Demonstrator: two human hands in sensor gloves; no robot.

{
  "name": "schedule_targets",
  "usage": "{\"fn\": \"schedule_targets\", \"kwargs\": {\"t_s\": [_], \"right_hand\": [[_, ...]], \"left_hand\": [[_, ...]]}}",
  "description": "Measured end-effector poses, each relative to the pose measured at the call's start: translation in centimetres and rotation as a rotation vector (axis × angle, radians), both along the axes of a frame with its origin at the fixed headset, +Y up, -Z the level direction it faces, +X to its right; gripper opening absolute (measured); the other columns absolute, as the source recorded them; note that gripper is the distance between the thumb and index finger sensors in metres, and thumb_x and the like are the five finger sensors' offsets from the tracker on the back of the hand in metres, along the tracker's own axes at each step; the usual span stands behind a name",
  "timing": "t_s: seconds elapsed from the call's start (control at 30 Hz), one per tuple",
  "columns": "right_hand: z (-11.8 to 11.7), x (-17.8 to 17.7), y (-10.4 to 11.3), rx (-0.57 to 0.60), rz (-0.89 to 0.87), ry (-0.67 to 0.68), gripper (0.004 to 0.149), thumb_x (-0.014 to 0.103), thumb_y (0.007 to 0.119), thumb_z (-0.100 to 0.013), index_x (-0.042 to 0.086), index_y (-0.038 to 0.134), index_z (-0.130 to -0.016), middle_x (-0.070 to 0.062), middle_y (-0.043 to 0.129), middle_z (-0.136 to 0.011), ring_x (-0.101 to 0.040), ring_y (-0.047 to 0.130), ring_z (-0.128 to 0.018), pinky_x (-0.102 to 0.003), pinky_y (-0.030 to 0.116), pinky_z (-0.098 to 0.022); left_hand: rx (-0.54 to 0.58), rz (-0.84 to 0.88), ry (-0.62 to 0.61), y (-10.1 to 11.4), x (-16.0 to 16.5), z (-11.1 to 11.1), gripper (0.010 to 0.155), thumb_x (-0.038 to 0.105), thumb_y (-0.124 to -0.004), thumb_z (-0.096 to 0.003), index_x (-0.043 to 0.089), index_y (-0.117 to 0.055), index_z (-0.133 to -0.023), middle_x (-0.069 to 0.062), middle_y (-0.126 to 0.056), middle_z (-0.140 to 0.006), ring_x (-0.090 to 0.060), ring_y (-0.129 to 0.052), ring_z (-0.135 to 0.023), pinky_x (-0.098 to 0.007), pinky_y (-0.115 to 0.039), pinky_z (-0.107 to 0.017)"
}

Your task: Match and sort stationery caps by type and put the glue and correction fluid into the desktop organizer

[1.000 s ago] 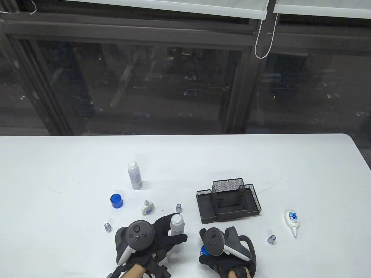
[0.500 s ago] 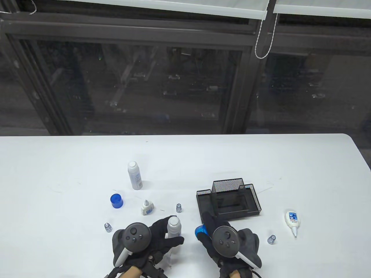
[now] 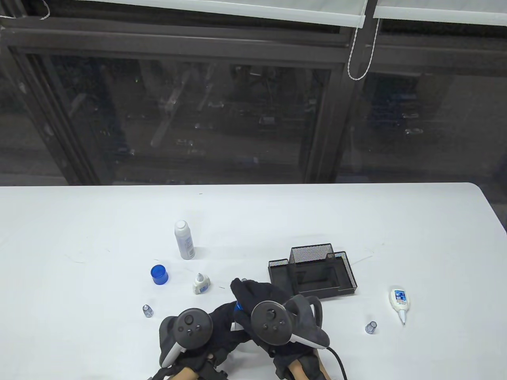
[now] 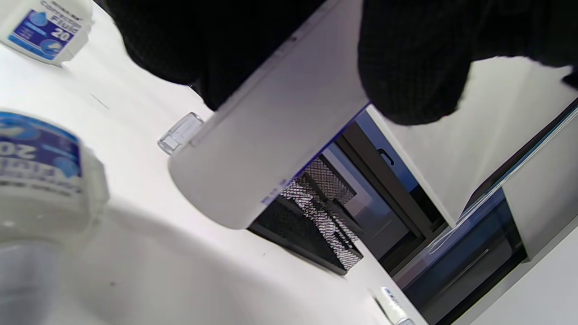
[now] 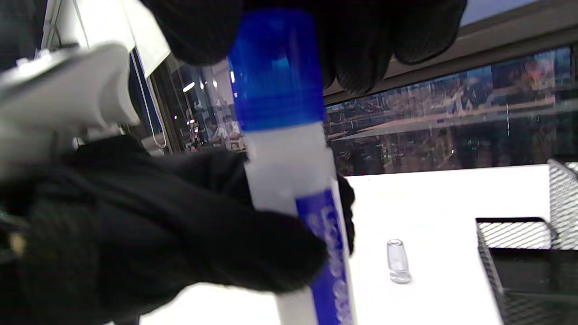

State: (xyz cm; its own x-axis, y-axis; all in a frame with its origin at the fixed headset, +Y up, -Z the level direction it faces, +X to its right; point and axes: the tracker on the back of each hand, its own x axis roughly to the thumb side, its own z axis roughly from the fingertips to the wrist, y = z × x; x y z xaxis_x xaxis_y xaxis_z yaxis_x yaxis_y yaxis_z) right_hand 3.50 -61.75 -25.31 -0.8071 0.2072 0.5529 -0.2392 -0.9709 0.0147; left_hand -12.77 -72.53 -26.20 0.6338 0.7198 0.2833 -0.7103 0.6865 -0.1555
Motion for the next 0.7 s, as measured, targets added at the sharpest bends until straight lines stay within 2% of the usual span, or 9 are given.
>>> {"fn": "schedule_targets", "kwargs": {"t_s": [0.17,0.27,0.33,0.4,0.43,0.5,0.53,0.6,0.7], "right_hand": [[0.0,0.4,-0.2,0.042,-0.031,-0.017,0.061,0.041,0.074,-0.052,0.020,0.062,-0.109,-0.015,0.073,-0.104,-0.038,0.078,-0.089,-0.058,0.063,-0.069],[0.0,0.5,-0.3,0.094,-0.011,-0.077,0.067,0.052,0.076,-0.046,0.019,0.069,-0.104,-0.012,0.081,-0.093,-0.033,0.083,-0.078,-0.056,0.066,-0.066],[0.1,0.7,-0.3,0.145,0.009,-0.120,0.071,0.059,0.072,-0.043,0.018,0.071,-0.101,-0.010,0.086,-0.085,-0.030,0.088,-0.072,-0.055,0.070,-0.064],[0.0,1.0,-0.1,0.039,0.019,-0.079,0.076,0.059,0.069,-0.044,0.018,0.064,-0.107,-0.011,0.081,-0.095,-0.034,0.084,-0.081,-0.057,0.066,-0.067],[-0.1,1.2,0.0,-0.036,0.014,-0.036,0.078,0.057,0.070,-0.046,0.019,0.052,-0.112,-0.014,0.067,-0.108,-0.039,0.074,-0.094,-0.060,0.060,-0.071],[-0.2,1.5,0.2,-0.156,-0.089,0.064,0.069,0.041,0.074,-0.053,0.020,0.048,-0.114,-0.016,0.053,-0.116,-0.043,0.064,-0.101,-0.063,0.055,-0.073],[-0.2,1.5,0.2,-0.172,-0.136,0.077,0.065,0.033,0.076,-0.054,0.021,0.052,-0.113,-0.016,0.057,-0.115,-0.042,0.067,-0.100,-0.062,0.056,-0.072],[-0.2,1.5,0.3,-0.139,-0.088,0.062,0.063,0.032,0.078,-0.053,0.021,0.055,-0.111,-0.015,0.063,-0.111,-0.038,0.075,-0.093,-0.058,0.061,-0.070],[0.0,1.4,0.3,0.039,-0.038,-0.084,0.070,0.052,0.080,-0.044,0.016,0.068,-0.104,-0.013,0.085,-0.089,-0.028,0.092,-0.067,-0.051,0.074,-0.058]], "left_hand": [[0.019,-0.015,0.001,0.1,0.5,0.3,0.072,0.055,-0.088,-0.0450,0.023,-0.067,-0.106,-0.006,-0.085,-0.104,-0.029,-0.094,-0.091,-0.051,-0.077,-0.066],[0.036,-0.038,0.003,0.0,0.6,0.4,0.072,0.055,-0.088,-0.0449,0.023,-0.067,-0.106,-0.005,-0.085,-0.104,-0.029,-0.094,-0.091,-0.051,-0.078,-0.065],[0.033,-0.030,0.005,0.1,0.6,0.5,0.072,0.055,-0.088,-0.0449,0.023,-0.067,-0.106,-0.005,-0.085,-0.104,-0.029,-0.094,-0.091,-0.051,-0.078,-0.065],[0.032,-0.024,0.007,0.0,0.7,0.6,0.072,0.056,-0.087,-0.0450,0.023,-0.067,-0.106,-0.005,-0.085,-0.104,-0.029,-0.094,-0.091,-0.051,-0.078,-0.065],[0.033,-0.019,0.008,0.1,0.7,0.6,0.072,0.056,-0.088,-0.0449,0.023,-0.067,-0.106,-0.005,-0.085,-0.104,-0.029,-0.094,-0.091,-0.051,-0.078,-0.065],[0.034,-0.009,0.011,0.2,0.7,0.7,0.072,0.056,-0.088,-0.0449,0.023,-0.067,-0.106,-0.005,-0.085,-0.104,-0.029,-0.094,-0.091,-0.051,-0.077,-0.065],[0.036,-0.002,0.009,0.3,0.7,0.8,0.072,0.056,-0.088,-0.0449,0.023,-0.067,-0.106,-0.005,-0.085,-0.104,-0.029,-0.094,-0.091,-0.051,-0.077,-0.065],[0.040,-0.015,0.011,0.4,0.8,0.9,0.072,0.055,-0.088,-0.0448,0.023,-0.067,-0.106,-0.006,-0.085,-0.103,-0.029,-0.094,-0.090,-0.051,-0.077,-0.066],[0.036,-0.030,0.005,0.2,0.9,1.0,0.072,0.056,-0.088,-0.0445,0.023,-0.068,-0.106,-0.005,-0.085,-0.103,-0.029,-0.094,-0.090,-0.051,-0.078,-0.065]]}}
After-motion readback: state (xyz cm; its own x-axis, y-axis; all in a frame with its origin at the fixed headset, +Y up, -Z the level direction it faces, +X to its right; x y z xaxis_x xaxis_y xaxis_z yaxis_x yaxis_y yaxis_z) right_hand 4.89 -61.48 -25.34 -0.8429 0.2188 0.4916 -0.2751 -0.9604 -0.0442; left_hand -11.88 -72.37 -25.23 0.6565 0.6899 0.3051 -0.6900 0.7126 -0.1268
